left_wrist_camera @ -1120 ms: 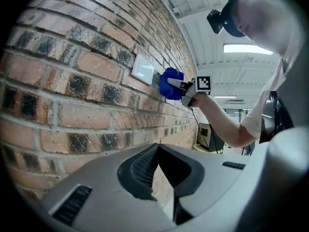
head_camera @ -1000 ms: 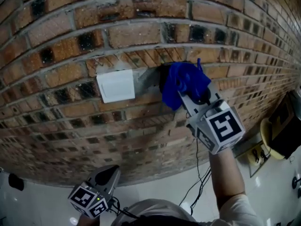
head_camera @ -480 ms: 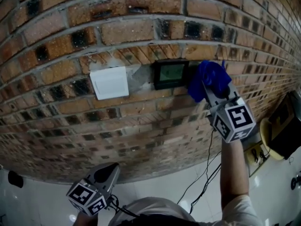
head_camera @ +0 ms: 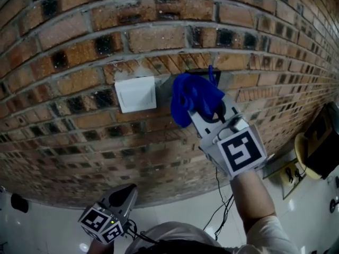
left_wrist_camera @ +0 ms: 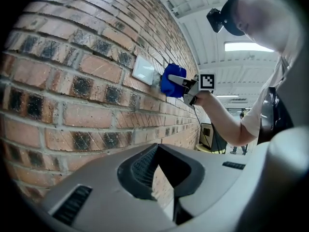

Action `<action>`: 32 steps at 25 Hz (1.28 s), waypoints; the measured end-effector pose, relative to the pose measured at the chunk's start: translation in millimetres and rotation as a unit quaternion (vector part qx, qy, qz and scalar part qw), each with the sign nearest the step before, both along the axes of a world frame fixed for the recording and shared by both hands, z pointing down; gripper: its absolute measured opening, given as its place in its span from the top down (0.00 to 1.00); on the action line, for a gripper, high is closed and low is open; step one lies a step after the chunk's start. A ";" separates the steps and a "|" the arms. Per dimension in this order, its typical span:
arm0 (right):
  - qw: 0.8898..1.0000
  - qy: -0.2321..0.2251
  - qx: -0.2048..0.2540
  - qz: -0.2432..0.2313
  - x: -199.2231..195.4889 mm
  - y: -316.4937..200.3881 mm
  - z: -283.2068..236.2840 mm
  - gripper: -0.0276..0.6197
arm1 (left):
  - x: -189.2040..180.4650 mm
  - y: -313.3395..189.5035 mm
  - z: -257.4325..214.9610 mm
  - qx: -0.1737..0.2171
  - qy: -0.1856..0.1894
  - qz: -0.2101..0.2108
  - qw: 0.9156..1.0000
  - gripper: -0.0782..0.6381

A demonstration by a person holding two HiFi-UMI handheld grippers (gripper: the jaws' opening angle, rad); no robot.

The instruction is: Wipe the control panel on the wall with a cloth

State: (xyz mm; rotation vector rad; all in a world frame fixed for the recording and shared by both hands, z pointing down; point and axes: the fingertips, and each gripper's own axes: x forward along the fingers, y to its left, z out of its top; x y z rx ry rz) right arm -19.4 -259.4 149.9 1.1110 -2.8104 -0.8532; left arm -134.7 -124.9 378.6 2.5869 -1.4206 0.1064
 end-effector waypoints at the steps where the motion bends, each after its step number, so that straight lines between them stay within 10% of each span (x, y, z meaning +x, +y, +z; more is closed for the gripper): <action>1: 1.000 -0.001 -0.003 0.000 -6.9 -3.8 -0.2 0.82 | -1.9 1.5 0.2 0.000 0.001 -0.001 1.000 0.89; 22: 0.984 -0.024 0.008 0.177 146.0 -80.3 4.2 0.82 | -4.5 4.5 11.7 -0.008 0.005 0.002 1.000 0.89; 32: 0.997 -0.036 0.037 0.064 66.4 -10.9 -22.6 0.82 | -6.8 6.1 13.9 -0.013 0.002 0.003 1.000 0.89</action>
